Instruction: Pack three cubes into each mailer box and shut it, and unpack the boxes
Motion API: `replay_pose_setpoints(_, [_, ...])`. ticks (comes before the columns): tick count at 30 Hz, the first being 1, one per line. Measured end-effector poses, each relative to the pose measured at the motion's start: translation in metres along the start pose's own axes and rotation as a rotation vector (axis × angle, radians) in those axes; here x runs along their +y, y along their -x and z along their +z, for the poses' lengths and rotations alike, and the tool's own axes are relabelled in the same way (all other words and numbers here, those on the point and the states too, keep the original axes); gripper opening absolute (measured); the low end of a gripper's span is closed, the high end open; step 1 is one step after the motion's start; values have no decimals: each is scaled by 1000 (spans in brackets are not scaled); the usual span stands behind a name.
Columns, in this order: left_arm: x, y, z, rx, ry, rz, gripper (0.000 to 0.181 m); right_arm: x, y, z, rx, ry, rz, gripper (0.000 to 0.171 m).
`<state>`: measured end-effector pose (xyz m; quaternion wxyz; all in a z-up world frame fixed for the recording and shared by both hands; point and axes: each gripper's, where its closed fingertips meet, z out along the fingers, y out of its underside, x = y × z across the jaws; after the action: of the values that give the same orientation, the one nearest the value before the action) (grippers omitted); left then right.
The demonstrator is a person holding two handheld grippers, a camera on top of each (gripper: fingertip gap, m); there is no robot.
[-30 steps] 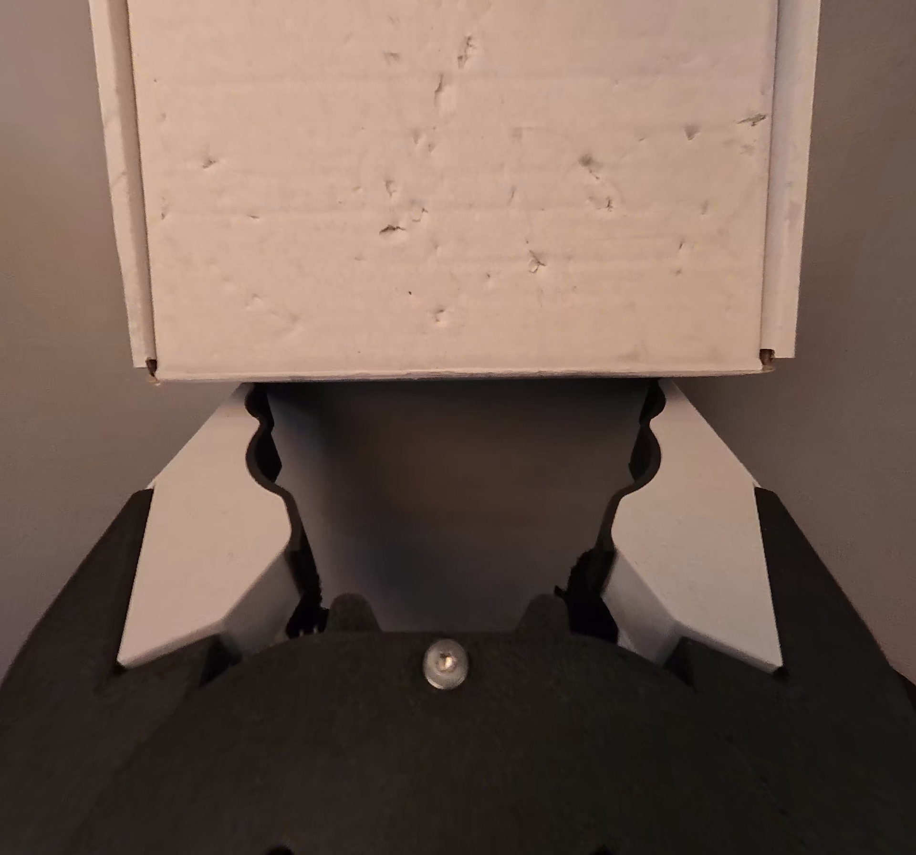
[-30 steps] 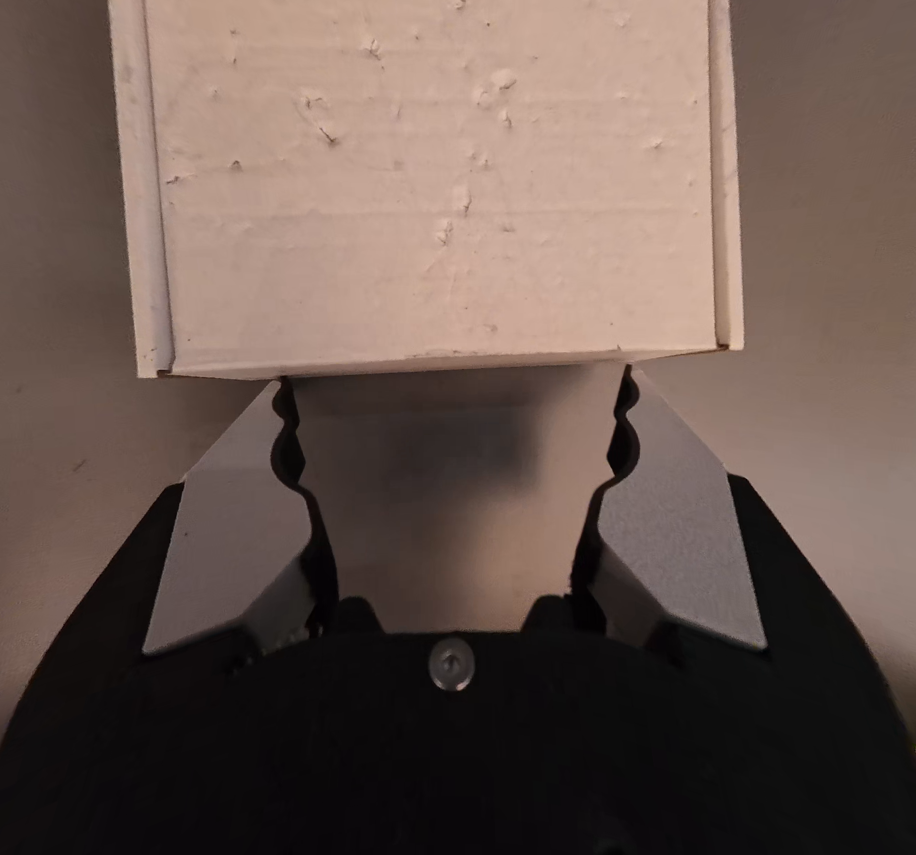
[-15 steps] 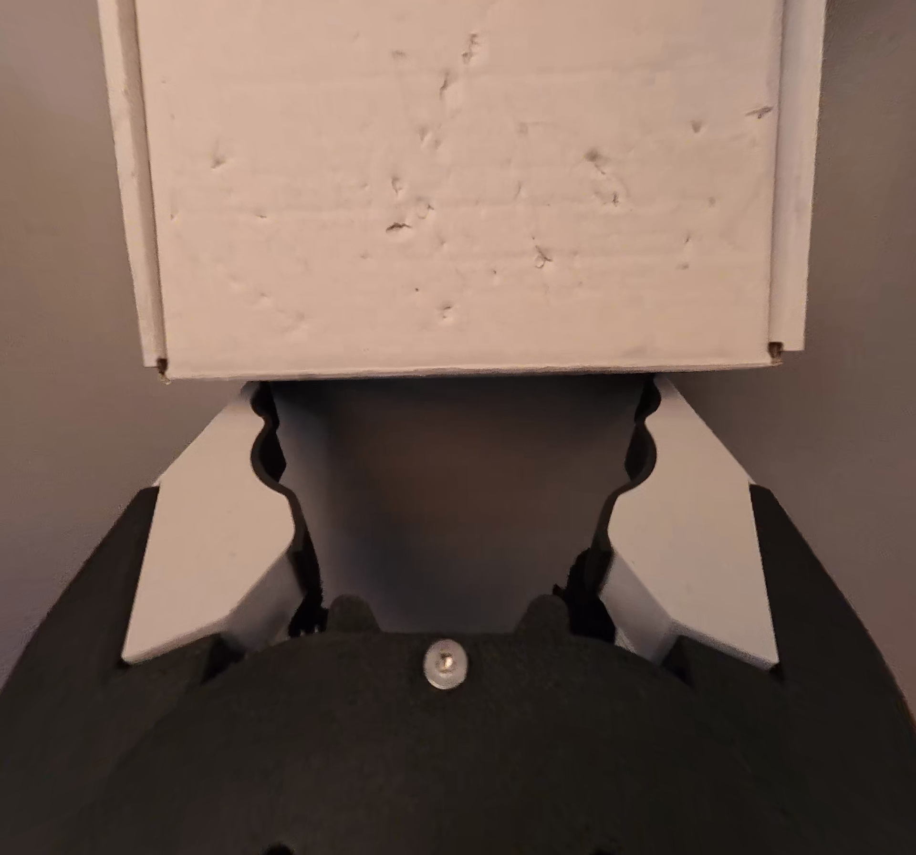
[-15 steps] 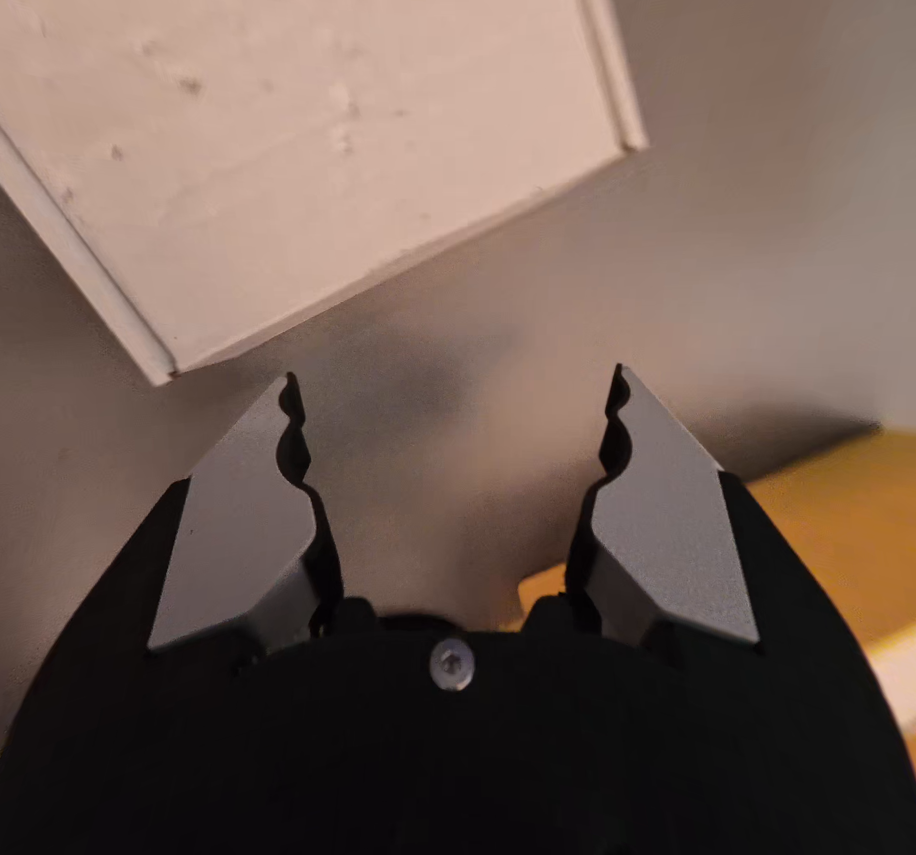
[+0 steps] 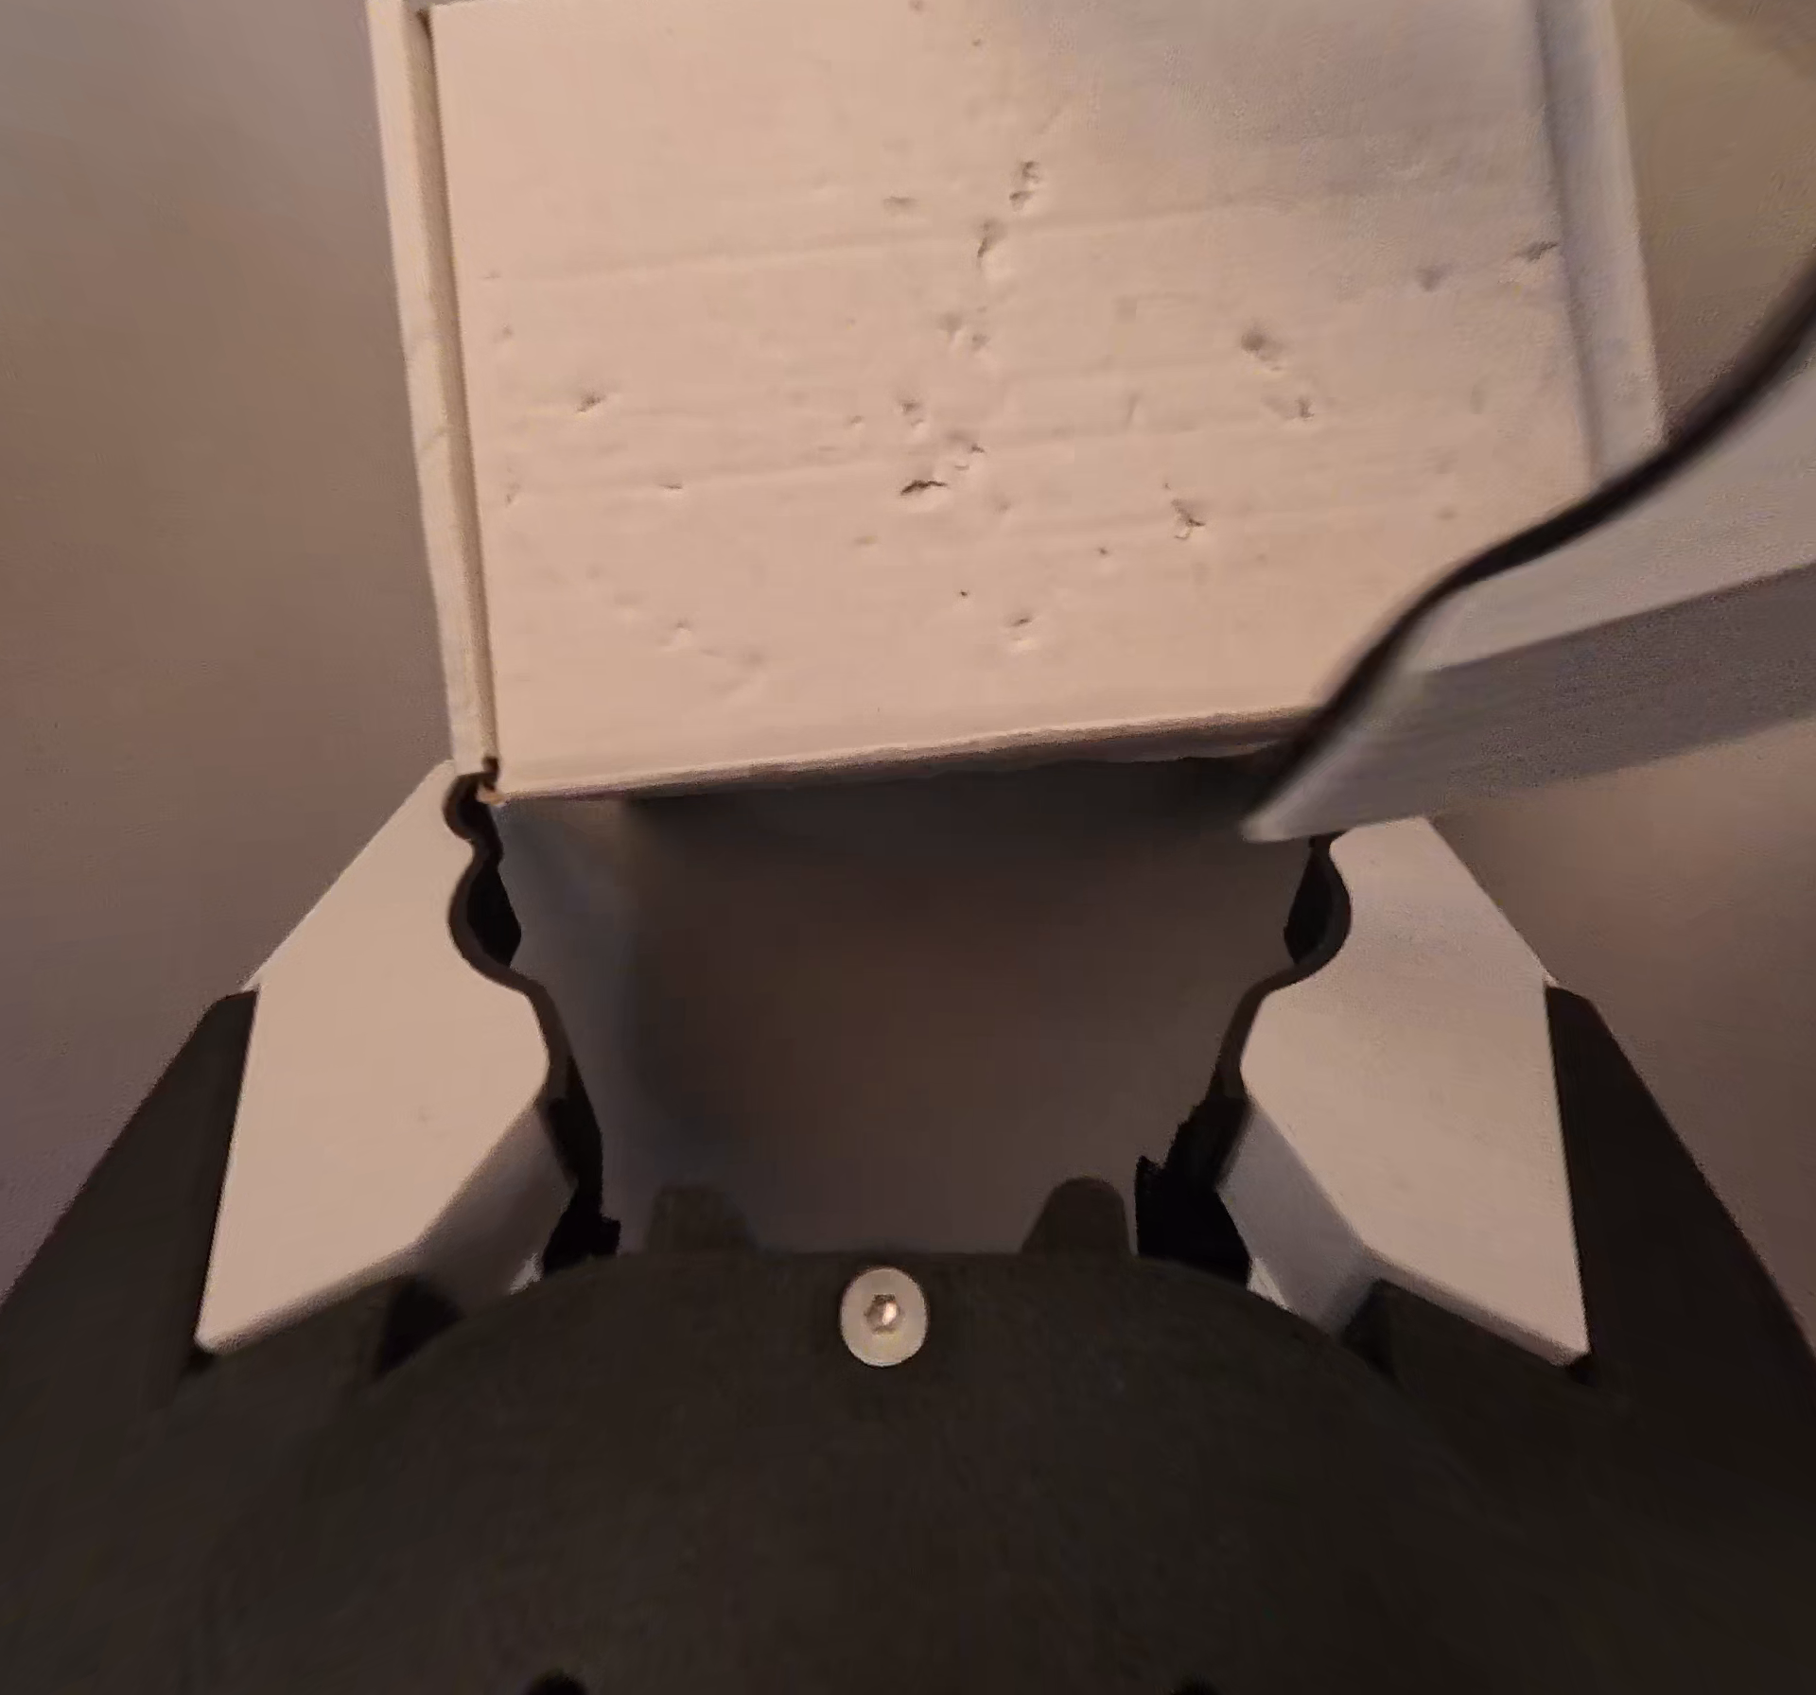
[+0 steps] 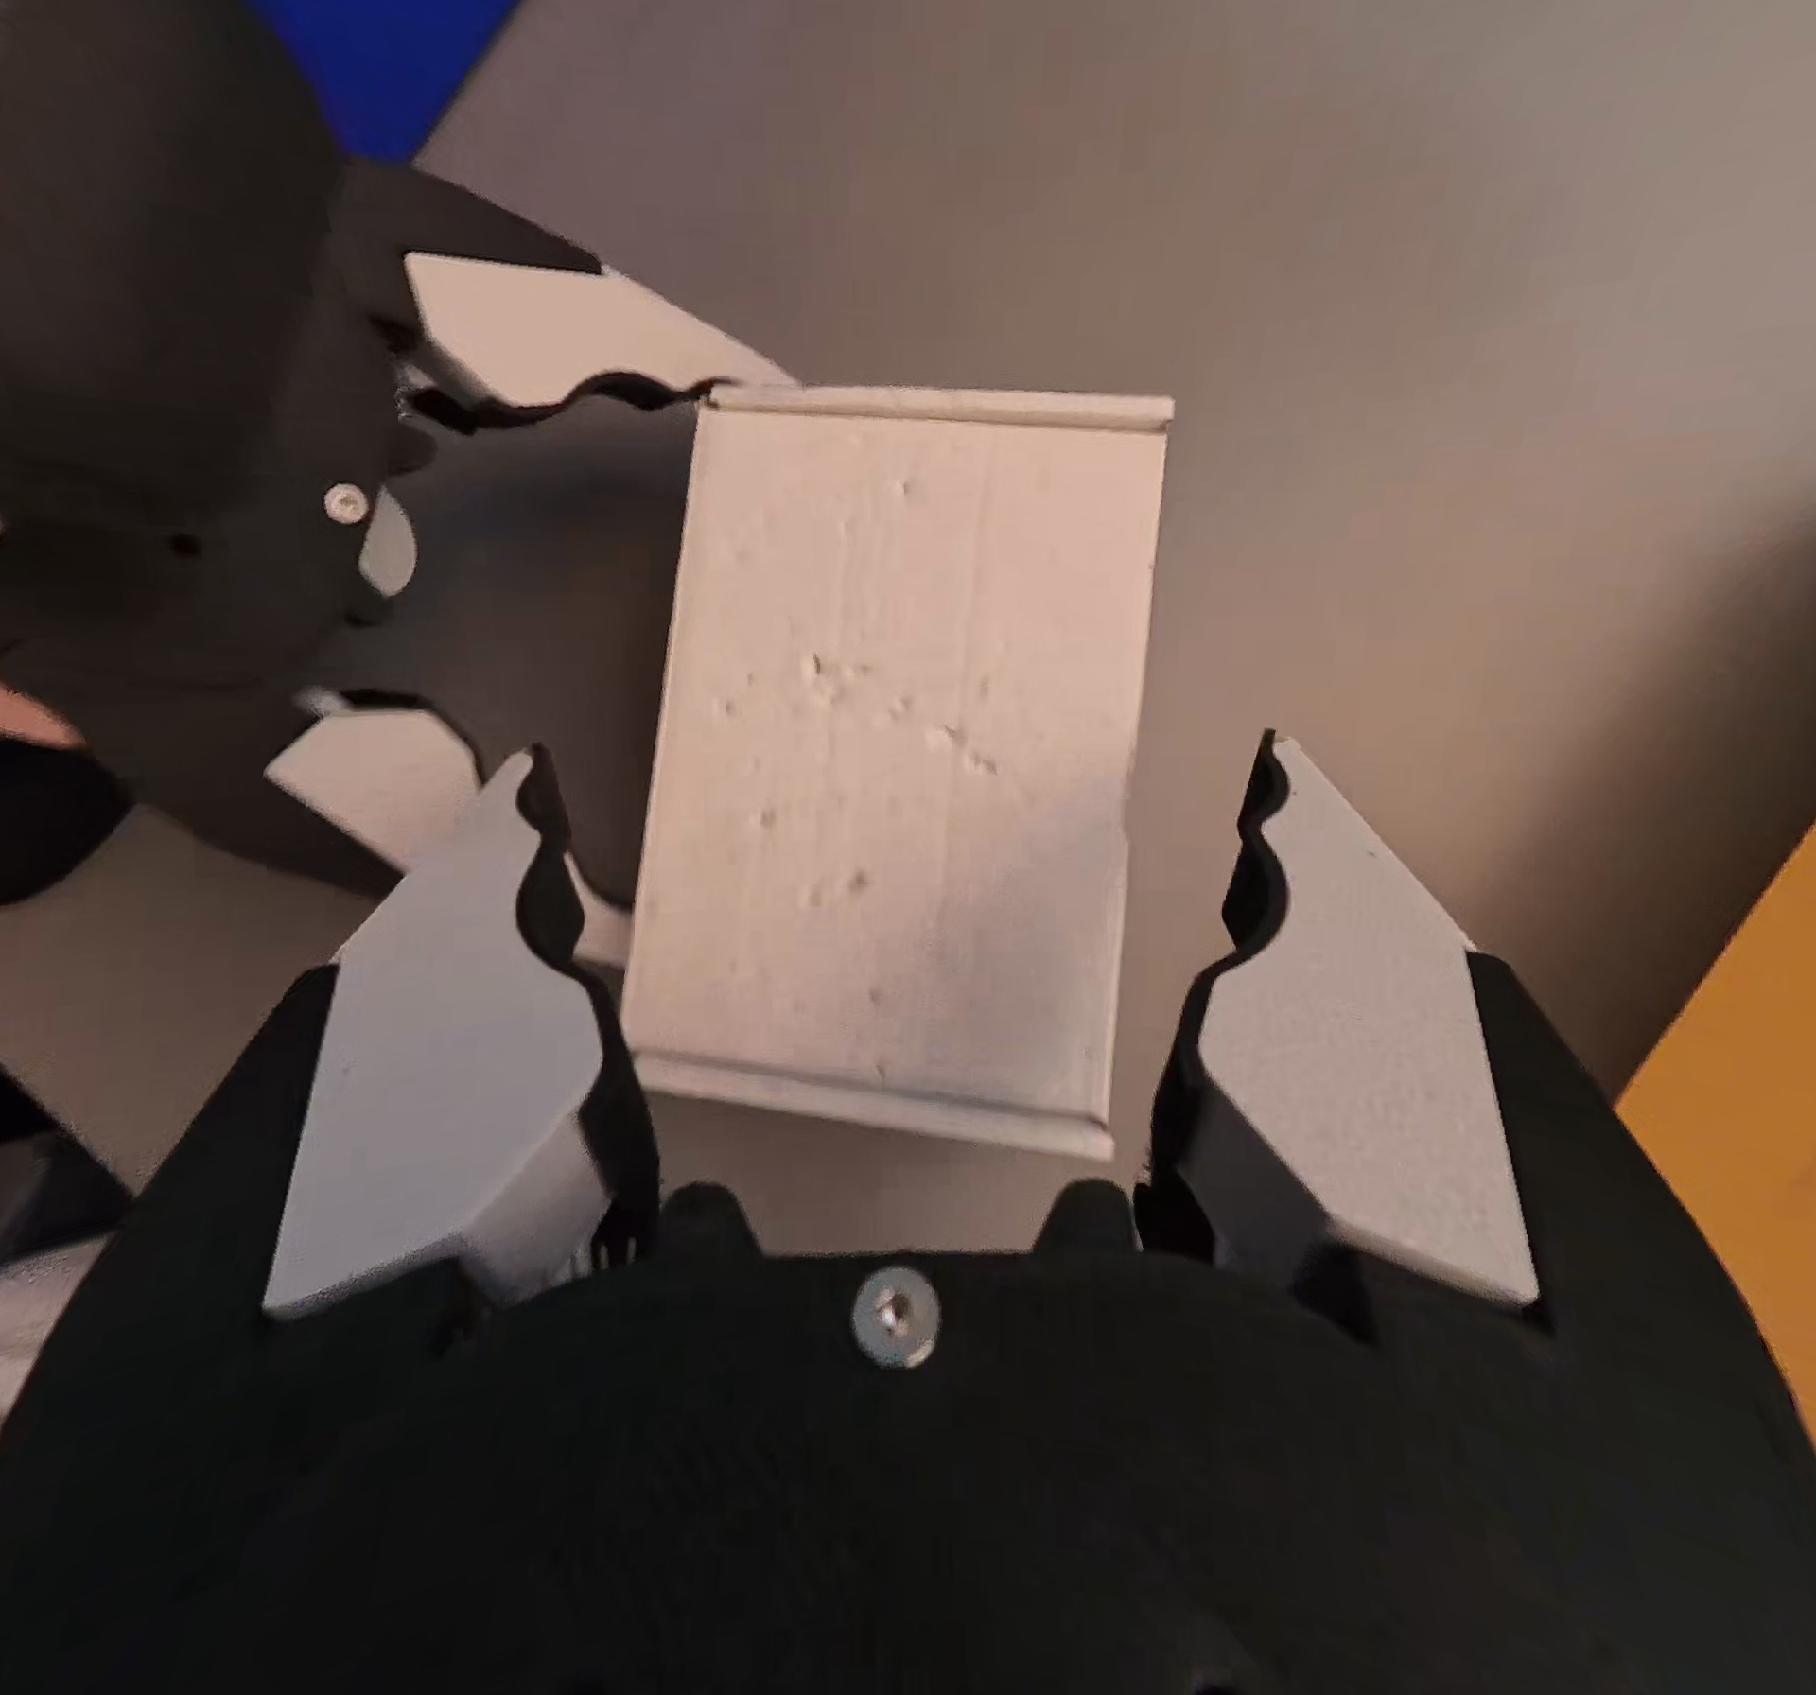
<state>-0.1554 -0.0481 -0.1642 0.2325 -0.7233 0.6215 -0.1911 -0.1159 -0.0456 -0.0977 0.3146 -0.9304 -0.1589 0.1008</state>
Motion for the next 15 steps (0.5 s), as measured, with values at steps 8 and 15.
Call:
replay_pose_setpoints(8, [4, 8, -18, -3, -21, 21, 158, 10, -1, 41, 103, 231, -21, 134])
replay_pose_setpoints(15, [1, 11, -22, -16, -43, 32, 157, 26, -1, 50, 69, 435, -69, 130])
